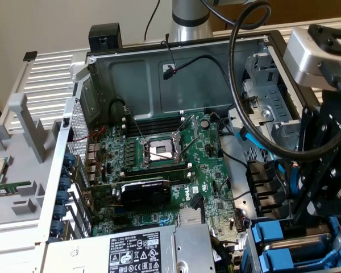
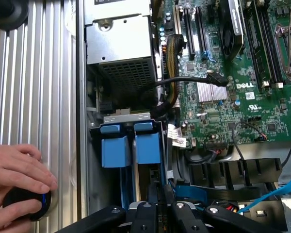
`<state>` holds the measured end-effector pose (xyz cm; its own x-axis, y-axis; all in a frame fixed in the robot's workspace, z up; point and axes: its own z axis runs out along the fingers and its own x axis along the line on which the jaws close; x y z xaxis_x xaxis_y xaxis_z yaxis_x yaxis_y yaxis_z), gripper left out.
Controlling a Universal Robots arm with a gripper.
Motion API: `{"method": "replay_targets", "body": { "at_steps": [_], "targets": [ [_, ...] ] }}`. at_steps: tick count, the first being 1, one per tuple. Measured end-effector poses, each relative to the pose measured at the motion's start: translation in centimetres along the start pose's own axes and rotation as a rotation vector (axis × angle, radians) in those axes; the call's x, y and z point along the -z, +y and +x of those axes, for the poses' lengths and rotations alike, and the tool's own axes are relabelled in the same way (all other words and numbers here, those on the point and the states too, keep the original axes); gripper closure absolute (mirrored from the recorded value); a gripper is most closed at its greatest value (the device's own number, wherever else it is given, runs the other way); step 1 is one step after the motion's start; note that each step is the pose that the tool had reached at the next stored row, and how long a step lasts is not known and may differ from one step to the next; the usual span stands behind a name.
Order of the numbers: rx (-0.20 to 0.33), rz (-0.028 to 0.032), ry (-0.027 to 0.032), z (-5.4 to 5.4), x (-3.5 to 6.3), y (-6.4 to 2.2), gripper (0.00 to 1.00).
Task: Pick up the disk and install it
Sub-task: 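Insert the second disk wire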
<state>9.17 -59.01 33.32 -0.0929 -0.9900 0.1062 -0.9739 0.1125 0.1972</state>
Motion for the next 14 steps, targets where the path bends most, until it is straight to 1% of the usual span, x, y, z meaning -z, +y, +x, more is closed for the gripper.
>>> {"method": "replay_targets", "body": {
  "at_steps": [8,9,11,12,14],
  "targets": [
    [0.0,-0.0001,0.0001,-0.01,0.01,0.0,0.83],
    [0.0,-0.0006,-0.0001,-0.01,0.0,0.02,0.82],
    [0.0,-0.0001,-0.0001,-0.01,0.0,0.01,0.82],
    [0.0,-0.0001,-0.0001,-0.01,0.0,0.01,0.75],
    [0.0,-0.0001,0.0001,-0.01,0.01,0.0,0.75]
  ]
}}
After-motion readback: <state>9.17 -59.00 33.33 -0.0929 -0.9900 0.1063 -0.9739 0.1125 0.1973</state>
